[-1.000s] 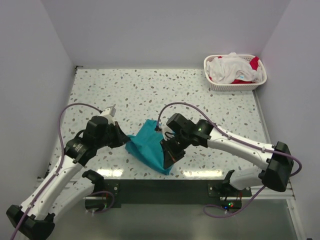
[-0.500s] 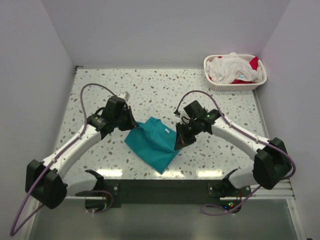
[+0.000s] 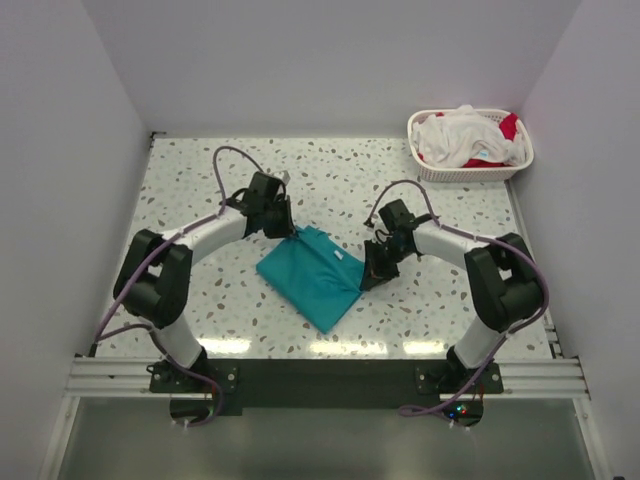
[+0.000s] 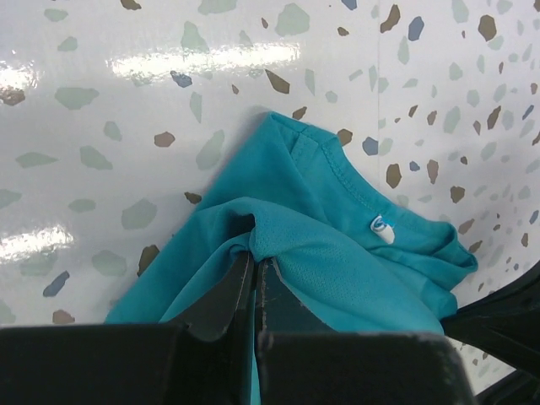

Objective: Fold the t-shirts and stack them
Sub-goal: Fold the tshirt

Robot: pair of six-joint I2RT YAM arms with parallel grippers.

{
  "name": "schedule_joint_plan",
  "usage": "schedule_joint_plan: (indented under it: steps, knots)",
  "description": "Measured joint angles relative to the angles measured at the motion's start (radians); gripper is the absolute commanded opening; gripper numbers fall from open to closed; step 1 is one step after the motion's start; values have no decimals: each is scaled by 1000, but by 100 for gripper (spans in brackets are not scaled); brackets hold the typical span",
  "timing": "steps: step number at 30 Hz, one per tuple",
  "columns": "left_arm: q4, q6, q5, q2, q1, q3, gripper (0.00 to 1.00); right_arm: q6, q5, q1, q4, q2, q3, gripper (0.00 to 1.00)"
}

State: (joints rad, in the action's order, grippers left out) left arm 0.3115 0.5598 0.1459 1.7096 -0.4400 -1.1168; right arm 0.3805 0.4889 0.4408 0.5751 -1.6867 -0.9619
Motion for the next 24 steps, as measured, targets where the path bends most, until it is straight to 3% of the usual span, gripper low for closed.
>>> schedule_joint_plan:
  steps: [7, 8, 9, 13, 14, 17, 19, 20, 24]
  knots:
    - [-63, -5, 19, 80, 3, -5, 0, -8, -8, -15, -21, -48, -3, 0]
    - [-68, -5, 18, 84, 3, -6, 0, -8, -11, -15, -18, -48, -6, 3]
    - [-69, -5, 15, 86, 3, -6, 1, -9, -26, -16, -10, -47, -17, 12]
    - [-77, -4, -17, 77, 3, -5, 13, -15, -85, -16, 12, -23, -60, 23]
    - [-78, -4, -29, 68, 3, -4, 24, -16, -108, -16, 18, -4, -71, 25]
    - [-77, 0, -67, 23, 4, 1, 43, -13, -184, -16, 20, 98, -103, 38]
    - [-77, 8, -87, -23, 5, 2, 54, -12, -211, -15, 10, 152, -110, 42]
    - [-78, 7, -93, -44, 6, 2, 67, -11, -221, -14, 0, 183, -111, 43]
    - [-81, 20, -111, -157, 7, 18, 79, -6, -234, 10, -40, 257, -103, 45]
